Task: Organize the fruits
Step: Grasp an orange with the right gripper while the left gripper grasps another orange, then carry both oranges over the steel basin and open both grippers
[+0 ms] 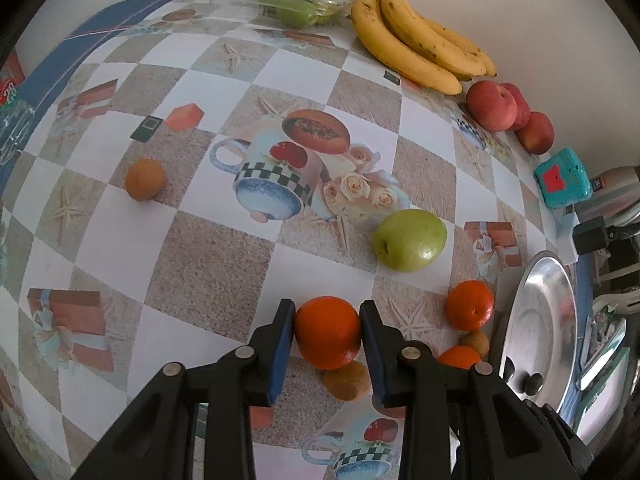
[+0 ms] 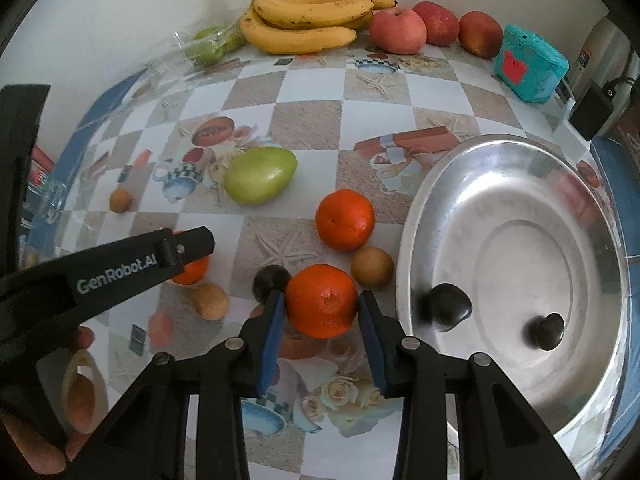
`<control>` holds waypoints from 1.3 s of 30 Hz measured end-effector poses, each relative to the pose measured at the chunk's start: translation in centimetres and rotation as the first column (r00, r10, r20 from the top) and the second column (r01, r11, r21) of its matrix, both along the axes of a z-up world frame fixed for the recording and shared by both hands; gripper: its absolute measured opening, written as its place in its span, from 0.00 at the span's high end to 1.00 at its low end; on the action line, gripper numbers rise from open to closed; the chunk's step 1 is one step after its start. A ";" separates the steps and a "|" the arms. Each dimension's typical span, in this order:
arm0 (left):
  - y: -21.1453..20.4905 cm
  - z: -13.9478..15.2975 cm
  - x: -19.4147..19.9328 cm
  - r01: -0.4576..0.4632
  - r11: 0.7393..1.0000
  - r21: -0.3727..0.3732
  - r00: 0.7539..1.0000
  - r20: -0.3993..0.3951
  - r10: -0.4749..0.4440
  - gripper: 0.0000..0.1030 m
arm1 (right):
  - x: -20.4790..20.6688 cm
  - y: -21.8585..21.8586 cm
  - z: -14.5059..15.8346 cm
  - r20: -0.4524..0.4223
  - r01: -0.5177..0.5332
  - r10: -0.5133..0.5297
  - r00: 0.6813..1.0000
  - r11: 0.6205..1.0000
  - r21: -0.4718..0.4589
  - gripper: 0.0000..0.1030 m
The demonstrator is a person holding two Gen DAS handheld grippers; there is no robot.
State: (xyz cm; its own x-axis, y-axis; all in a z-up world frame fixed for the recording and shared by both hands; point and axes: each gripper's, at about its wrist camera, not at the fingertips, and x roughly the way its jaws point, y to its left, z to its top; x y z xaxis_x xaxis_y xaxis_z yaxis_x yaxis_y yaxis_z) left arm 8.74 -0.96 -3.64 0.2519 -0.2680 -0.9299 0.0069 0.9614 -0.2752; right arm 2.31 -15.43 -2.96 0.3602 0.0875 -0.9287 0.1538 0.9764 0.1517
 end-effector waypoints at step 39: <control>-14.5 5.8 -8.0 0.500 0.862 0.081 0.832 0.230 -0.504 0.66 | -7.0 -17.3 2.2 0.048 0.511 -0.515 0.856 0.856 0.082 0.62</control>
State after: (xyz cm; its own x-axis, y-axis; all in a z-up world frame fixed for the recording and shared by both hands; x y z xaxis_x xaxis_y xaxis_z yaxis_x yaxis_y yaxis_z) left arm 0.72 -15.43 2.15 0.2983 -0.4024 -0.8655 0.5521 0.8124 -0.1874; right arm -4.66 -32.74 -0.78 0.4303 -0.0684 -0.9001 0.6176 0.7495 0.2383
